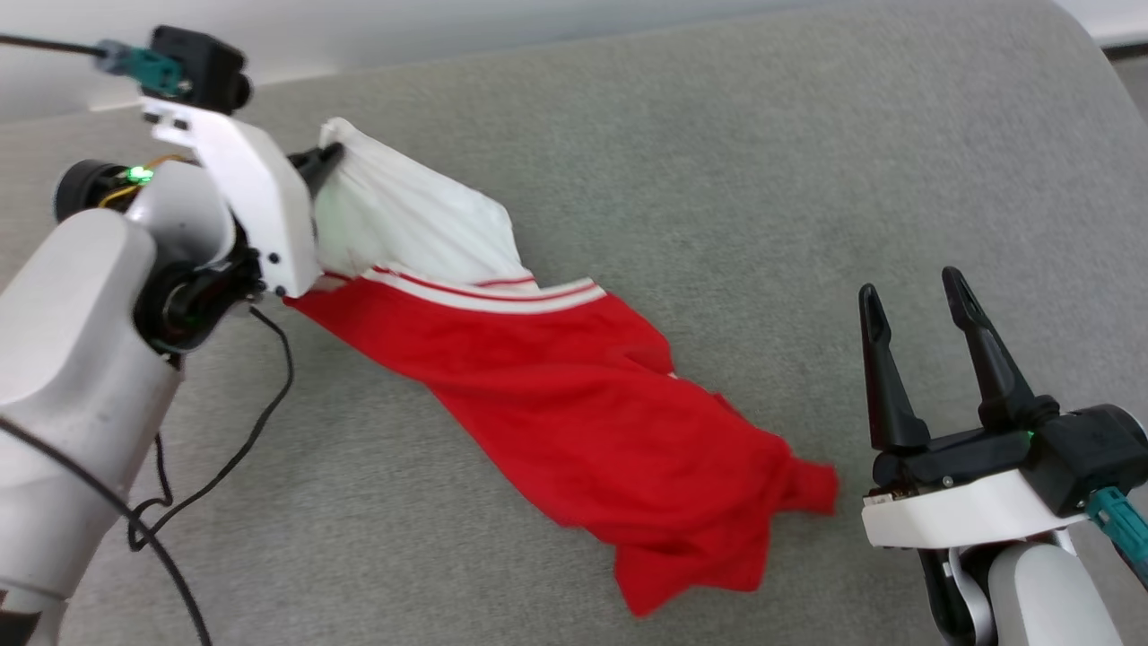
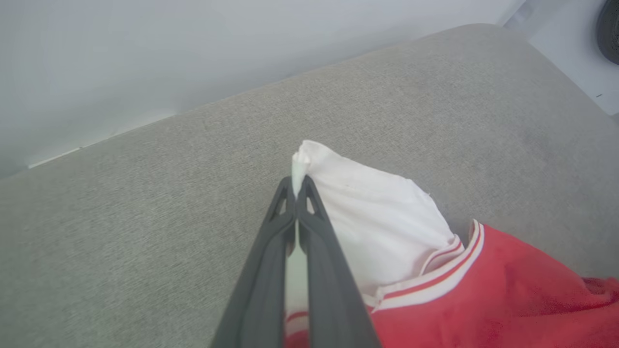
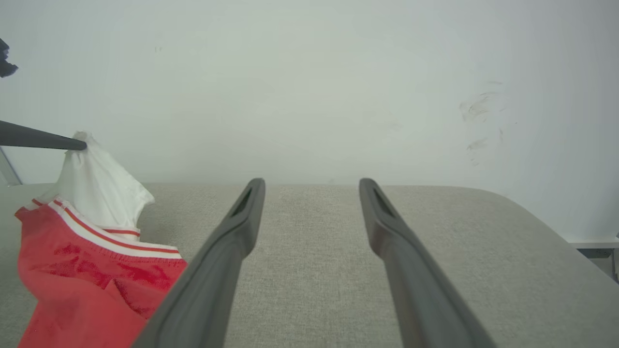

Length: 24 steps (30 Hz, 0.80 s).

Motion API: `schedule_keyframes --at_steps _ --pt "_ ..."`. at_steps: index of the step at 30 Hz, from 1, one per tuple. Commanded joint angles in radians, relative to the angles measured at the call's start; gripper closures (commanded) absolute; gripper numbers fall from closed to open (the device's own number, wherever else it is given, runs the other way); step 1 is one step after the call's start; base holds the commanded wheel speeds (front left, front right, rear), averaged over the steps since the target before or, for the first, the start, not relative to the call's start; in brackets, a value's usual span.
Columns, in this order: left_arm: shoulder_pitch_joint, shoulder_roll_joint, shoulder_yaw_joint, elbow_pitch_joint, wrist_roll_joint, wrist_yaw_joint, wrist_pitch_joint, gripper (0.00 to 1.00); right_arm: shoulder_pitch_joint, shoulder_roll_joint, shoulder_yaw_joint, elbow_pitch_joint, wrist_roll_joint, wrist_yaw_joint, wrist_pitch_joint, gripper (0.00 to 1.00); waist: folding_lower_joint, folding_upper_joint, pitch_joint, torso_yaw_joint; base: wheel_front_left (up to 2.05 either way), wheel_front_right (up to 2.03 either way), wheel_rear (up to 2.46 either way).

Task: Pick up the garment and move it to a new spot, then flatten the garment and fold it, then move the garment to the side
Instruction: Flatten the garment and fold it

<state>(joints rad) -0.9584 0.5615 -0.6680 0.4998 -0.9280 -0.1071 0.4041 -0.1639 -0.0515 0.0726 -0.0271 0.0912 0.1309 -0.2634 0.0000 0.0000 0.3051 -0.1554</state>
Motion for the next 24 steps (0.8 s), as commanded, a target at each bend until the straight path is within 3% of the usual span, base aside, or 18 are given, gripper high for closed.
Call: schedule_keyframes --at_steps 1,11,12,13,18,24 --pt "0.031 0.019 0.022 -0.013 -0.006 0.014 -0.035 1.0 0.015 0.002 -0.001 0.005 -0.002 0.0 -0.002 0.0 0.0 0.0 -0.045 0.046 0.0 0.0 0.0" --pt "0.277 0.089 0.07 -0.086 -0.054 0.133 -0.115 1.0 0.047 0.002 0.011 0.019 -0.007 0.0 -0.002 0.0 0.0 0.0 -0.108 0.101 0.0 0.0 0.0" --pt "0.312 0.093 0.072 -0.091 -0.057 0.147 -0.125 0.73 0.05 0.002 0.011 0.019 -0.008 0.0 -0.002 0.0 0.0 0.0 -0.113 0.104 0.0 0.0 0.0" --pt "0.344 0.095 0.072 -0.095 -0.055 0.165 -0.139 0.0 0.055 0.002 0.009 0.02 -0.008 0.0 -0.002 0.0 0.0 0.0 -0.118 0.107 0.0 0.0 0.0" --pt "0.455 0.083 0.08 -0.13 -0.03 0.222 -0.261 0.0 0.068 0.002 0.007 0.027 -0.012 0.0 -0.002 0.0 0.0 0.0 -0.137 0.119 0.0 0.0 0.0" --pt "0.526 0.057 0.125 -0.223 0.028 0.199 -0.549 0.0 0.086 0.002 -0.003 0.026 -0.019 0.0 -0.002 0.0 0.0 0.0 -0.158 0.138 0.0 0.0 0.0"
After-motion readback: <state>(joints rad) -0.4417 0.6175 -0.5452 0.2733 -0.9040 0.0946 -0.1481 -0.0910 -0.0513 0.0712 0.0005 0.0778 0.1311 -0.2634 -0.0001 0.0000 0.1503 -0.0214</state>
